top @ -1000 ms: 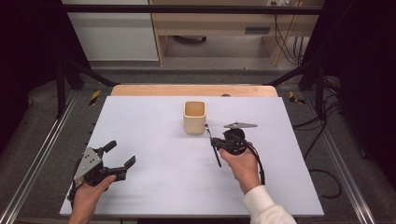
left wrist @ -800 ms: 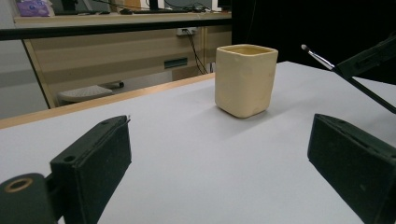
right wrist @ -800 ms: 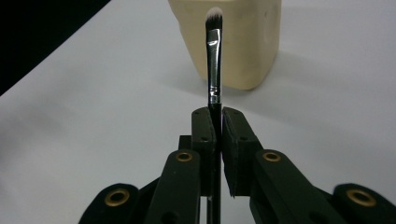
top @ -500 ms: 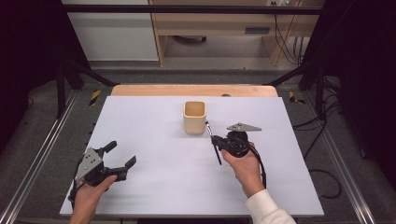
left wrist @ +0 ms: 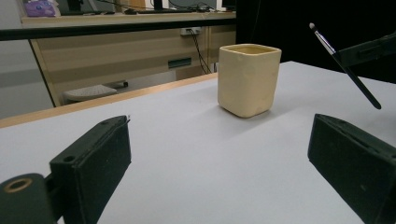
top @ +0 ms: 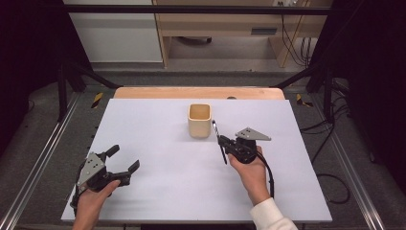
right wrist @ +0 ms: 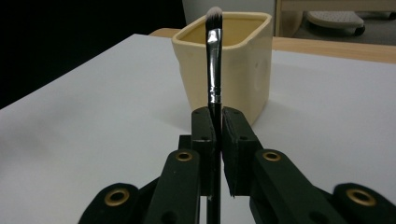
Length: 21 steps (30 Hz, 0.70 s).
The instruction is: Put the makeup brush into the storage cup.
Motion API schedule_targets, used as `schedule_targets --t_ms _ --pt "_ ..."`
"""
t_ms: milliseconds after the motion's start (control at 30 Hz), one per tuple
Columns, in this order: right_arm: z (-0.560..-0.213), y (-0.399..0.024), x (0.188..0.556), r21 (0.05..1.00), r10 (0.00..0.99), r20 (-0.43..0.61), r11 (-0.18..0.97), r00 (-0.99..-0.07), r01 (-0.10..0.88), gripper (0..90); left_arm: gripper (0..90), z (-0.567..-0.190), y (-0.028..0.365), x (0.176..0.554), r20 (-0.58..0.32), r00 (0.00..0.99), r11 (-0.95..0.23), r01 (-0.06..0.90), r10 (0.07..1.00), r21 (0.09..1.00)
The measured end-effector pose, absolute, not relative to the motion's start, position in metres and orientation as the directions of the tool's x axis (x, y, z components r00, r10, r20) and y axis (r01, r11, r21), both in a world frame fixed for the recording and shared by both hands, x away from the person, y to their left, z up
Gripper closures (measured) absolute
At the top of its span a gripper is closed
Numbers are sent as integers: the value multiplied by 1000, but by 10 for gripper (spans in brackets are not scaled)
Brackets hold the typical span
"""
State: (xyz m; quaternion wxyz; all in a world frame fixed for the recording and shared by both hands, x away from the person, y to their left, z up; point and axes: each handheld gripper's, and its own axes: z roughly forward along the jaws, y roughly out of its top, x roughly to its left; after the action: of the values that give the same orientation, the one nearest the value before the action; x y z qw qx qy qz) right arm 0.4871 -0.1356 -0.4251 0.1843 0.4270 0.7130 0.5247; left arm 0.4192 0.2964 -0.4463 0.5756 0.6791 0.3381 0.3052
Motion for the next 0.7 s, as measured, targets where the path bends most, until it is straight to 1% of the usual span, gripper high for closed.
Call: schedule_targets --t_ms 67,167,700 --pt "-424 -137 487 915 801 188 67 -569 397 837 54 -446 297 419 21 579 -104 109 815 989" --pt "-424 -137 486 928 808 152 82 -570 364 837 54 -445 298 419 26 576 -106 105 817 989" --pt "-422 -135 479 952 813 89 100 -575 288 837 53 -445 298 419 25 581 -104 102 814 989"
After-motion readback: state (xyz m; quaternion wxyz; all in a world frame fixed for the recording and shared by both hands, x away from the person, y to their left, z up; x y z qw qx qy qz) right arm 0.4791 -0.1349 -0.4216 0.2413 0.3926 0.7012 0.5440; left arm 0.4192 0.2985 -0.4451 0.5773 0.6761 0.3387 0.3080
